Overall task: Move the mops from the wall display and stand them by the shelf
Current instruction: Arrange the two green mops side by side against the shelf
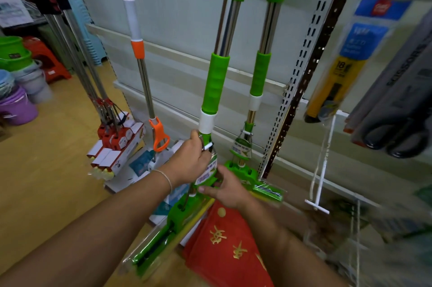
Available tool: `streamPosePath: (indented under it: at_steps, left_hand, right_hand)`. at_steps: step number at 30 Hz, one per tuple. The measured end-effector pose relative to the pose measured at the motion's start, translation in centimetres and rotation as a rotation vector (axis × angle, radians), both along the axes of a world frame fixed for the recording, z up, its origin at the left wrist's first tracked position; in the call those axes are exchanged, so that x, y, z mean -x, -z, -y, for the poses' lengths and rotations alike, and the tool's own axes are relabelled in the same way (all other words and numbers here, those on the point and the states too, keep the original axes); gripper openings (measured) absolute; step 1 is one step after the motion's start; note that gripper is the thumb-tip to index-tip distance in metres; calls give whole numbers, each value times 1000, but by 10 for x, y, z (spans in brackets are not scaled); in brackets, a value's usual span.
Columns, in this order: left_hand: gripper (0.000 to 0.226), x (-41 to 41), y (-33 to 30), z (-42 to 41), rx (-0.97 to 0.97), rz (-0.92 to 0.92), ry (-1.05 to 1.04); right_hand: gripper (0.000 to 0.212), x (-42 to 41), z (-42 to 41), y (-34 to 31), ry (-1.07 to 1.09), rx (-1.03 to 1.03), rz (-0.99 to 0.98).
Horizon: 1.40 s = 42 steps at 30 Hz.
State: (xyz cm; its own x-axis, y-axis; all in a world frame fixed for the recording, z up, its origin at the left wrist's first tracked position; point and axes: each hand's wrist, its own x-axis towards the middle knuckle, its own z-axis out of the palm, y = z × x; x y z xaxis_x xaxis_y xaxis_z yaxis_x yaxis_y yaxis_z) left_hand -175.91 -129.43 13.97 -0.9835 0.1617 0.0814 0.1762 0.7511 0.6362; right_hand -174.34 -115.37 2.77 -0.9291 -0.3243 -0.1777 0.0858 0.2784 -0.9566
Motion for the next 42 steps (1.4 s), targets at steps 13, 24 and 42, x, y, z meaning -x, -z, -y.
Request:
streamPosePath:
  at_steps: [13,24,42]
  left_hand:
    - [18,14,-6,3,-51,187,87]
    - [28,32,-19,-31,-165,235,121]
    - [18,58,-46,-84,-171,-205,28]
  right_hand:
    - [47,2,7,-30,287,-109,-95]
    - [44,8,-23,-29,455,-215,-57]
    - [52,33,-35,-30,633,-423,-111]
